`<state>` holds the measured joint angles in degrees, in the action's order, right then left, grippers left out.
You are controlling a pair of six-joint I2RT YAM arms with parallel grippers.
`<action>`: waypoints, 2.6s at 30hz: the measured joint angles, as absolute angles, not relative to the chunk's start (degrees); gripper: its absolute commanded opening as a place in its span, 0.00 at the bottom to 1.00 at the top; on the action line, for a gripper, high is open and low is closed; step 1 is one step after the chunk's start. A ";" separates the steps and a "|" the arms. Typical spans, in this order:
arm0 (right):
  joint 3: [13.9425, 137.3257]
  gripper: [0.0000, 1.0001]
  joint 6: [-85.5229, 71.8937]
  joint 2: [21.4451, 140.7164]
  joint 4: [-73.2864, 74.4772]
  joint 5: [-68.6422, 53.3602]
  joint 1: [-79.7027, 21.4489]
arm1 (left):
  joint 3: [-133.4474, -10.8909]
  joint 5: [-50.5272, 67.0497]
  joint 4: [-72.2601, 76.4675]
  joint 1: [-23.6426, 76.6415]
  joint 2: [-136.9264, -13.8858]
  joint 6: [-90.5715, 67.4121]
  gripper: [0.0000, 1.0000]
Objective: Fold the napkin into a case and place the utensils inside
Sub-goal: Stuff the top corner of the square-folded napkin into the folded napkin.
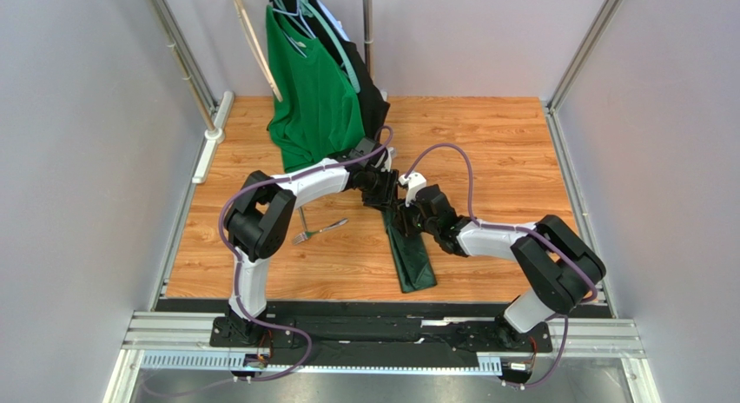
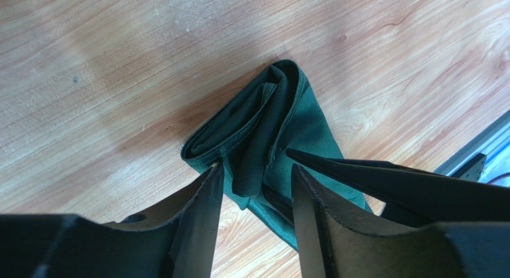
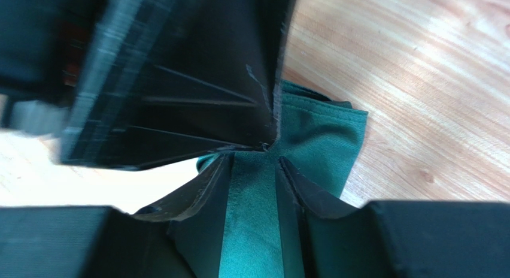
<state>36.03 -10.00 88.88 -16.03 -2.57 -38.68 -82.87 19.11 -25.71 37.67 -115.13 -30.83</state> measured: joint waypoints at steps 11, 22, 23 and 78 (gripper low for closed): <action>36.60 0.04 -10.50 90.91 -15.81 -4.49 -38.54 | -82.87 20.03 -25.67 37.36 -115.37 -31.00 0.44; 36.56 0.00 -11.38 86.76 -13.76 -7.68 -38.54 | -82.87 20.03 -25.67 37.34 -115.52 -31.03 0.54; 36.56 0.00 -11.51 86.32 -13.80 -7.86 -38.54 | -82.87 20.05 -25.65 37.34 -115.52 -31.00 0.55; 35.70 0.42 -12.99 86.65 -15.33 6.52 -45.08 | -75.81 34.20 -12.84 32.82 -114.63 -51.62 0.00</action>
<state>35.70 -12.99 86.65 -15.33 6.52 -45.08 -75.81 34.20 -12.84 32.82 -114.63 -51.62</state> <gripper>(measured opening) 0.412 0.010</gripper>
